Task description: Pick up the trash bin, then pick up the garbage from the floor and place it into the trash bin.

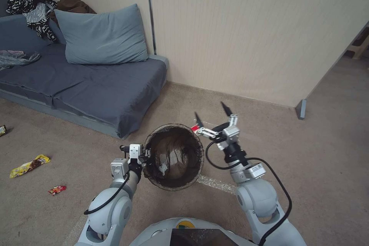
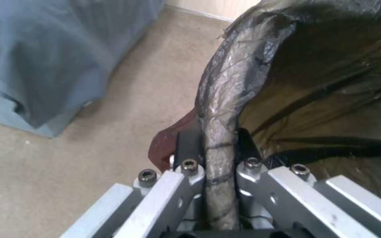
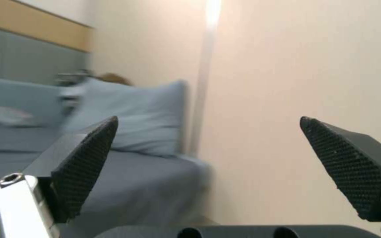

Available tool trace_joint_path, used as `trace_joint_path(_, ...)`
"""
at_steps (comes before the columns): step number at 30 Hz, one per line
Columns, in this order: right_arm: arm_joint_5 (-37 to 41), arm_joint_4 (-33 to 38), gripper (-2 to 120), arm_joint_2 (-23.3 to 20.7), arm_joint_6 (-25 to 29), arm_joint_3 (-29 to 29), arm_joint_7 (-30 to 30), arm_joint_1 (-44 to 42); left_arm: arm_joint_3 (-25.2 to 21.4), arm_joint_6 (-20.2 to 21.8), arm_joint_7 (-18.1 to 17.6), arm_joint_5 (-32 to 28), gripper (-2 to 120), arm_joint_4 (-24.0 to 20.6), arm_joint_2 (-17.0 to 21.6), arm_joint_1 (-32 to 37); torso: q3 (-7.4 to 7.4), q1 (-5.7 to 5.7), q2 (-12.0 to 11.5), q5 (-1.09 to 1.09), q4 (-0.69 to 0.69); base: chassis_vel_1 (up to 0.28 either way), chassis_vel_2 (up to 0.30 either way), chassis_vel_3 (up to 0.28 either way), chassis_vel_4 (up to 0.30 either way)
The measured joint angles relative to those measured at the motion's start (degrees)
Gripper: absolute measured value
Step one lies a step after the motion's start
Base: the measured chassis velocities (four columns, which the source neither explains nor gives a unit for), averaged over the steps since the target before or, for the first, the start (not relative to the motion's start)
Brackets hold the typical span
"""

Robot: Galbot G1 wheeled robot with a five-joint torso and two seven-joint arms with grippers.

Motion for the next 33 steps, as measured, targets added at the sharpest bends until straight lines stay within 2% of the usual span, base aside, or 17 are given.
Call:
trace_joint_path(1, 0.0, 0.0, 97, 0.0, 0.0, 0.0, 0.0, 0.0, 0.0, 0.0, 0.0, 0.0, 2, 0.0, 0.0, 0.0, 0.00, 0.00, 0.0, 0.00, 0.00, 0.000, 0.000, 0.000, 0.000)
trace_joint_path(3, -1.0, 0.0, 97, 1.3, 0.4, 1.5, 3.8, -2.2, -1.9, -0.4, 0.0, -0.5, 2, -0.5, 0.1, 0.0, 0.00, 0.00, 0.0, 0.00, 0.00, 0.000, 0.000, 0.000, 0.000)
trace_joint_path(6, -1.7, -0.6, 97, 2.3, 1.0, 3.0, 5.0, -3.6, -3.2, -0.7, 0.0, -0.8, 2, -0.9, 0.3, 0.0, 0.00, 0.00, 0.0, 0.00, 0.01, 0.000, 0.000, 0.000, 0.000)
trace_joint_path(13, -2.1, -3.4, 98, 4.0, 3.0, 5.4, 5.6, -5.5, -4.3, -2.2, -0.1, -0.6, 2, -1.2, 0.3, 0.5, 0.00, 0.00, 0.0, -0.01, 0.01, 0.000, 0.000, 0.000, 0.000)
trace_joint_path(18, -2.1, -7.6, 98, 4.8, 4.9, 6.6, 6.0, -6.6, -4.5, -4.9, 0.0, 1.0, 2, -0.4, 0.2, 0.7, 0.00, 0.00, 0.0, 0.00, 0.00, 0.000, 0.000, 0.000, 0.000)
trace_joint_path(22, -1.1, -10.0, 99, 5.2, 6.7, 6.5, 6.4, -6.4, -4.6, -5.1, -0.3, 1.2, 2, -0.2, 0.3, 0.6, 0.00, 0.00, 0.0, 0.00, 0.01, 0.000, 0.000, 0.000, 0.000)
trace_joint_path(33, -0.7, -11.4, 99, 5.3, 7.1, 6.3, 5.9, -5.1, -4.7, -5.1, -0.7, 1.6, 2, -0.6, 0.2, 0.9, 0.00, 0.00, 0.0, 0.00, 0.01, 0.000, 0.000, 0.000, 0.000)
